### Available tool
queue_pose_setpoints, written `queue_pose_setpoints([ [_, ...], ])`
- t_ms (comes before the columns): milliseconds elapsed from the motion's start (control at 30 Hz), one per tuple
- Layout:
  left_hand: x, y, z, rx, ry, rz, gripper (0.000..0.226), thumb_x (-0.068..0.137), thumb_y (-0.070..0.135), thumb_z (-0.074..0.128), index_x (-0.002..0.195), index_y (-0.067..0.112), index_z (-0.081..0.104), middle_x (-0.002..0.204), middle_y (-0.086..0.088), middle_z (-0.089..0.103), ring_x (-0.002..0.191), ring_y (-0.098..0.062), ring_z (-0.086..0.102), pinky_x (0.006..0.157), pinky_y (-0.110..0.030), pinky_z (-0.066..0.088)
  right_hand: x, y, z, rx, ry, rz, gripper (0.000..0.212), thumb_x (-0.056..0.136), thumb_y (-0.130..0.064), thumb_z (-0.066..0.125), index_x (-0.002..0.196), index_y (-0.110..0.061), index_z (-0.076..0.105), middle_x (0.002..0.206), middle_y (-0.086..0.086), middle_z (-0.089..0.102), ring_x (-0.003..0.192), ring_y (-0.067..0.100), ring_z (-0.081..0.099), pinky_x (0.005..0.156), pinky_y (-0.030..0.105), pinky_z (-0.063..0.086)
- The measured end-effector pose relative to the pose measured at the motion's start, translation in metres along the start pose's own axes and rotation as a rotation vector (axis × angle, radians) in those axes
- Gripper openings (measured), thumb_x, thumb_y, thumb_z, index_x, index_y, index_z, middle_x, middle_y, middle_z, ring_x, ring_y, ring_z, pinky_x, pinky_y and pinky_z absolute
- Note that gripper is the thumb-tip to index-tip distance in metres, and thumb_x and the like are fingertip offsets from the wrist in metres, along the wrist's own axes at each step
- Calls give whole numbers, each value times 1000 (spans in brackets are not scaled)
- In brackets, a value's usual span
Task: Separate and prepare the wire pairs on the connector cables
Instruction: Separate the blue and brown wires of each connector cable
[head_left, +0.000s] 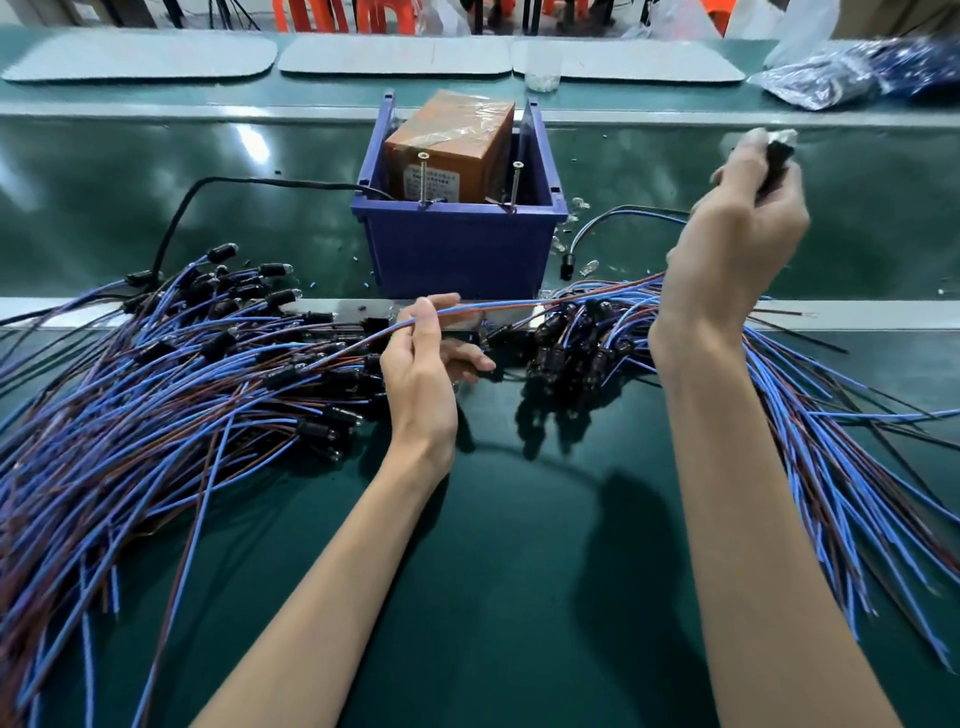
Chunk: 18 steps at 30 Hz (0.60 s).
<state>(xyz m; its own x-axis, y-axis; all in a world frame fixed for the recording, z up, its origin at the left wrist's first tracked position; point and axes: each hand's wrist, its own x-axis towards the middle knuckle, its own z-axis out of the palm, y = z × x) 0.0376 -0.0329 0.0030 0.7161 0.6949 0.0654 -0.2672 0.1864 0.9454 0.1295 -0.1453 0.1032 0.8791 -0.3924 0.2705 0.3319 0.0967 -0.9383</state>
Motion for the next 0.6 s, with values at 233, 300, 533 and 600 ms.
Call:
queue_pose_setpoints([
  [233,-4,-1,3,126,-173,65,27,102,8,39,84,13,58,70,9,68,43,-5,49,49,-14,41,-1,1,-2,-79,-336,11,32,95,-27,54,65,-23,45,55,-12,42,53,11,35,60,36,32],
  [300,-7,-2,5,177,-254,90,26,101,6,39,86,14,59,65,10,64,40,-4,43,47,-12,37,-2,2,-3,-196,-538,3,31,87,-30,64,60,-23,52,49,-16,42,52,8,35,56,33,30],
  [533,-9,2,6,162,-314,60,15,99,6,45,94,16,54,55,5,57,33,-8,31,36,-15,26,-18,10,2,-357,-969,93,11,76,-16,79,69,-16,70,53,-8,63,42,6,58,53,14,44],
  [600,-10,4,7,137,-324,43,10,98,9,47,89,14,50,54,3,57,33,-10,30,33,-19,23,-22,14,3,-383,-1043,132,9,77,-12,77,71,-13,71,59,-1,68,49,11,64,57,21,51],
])
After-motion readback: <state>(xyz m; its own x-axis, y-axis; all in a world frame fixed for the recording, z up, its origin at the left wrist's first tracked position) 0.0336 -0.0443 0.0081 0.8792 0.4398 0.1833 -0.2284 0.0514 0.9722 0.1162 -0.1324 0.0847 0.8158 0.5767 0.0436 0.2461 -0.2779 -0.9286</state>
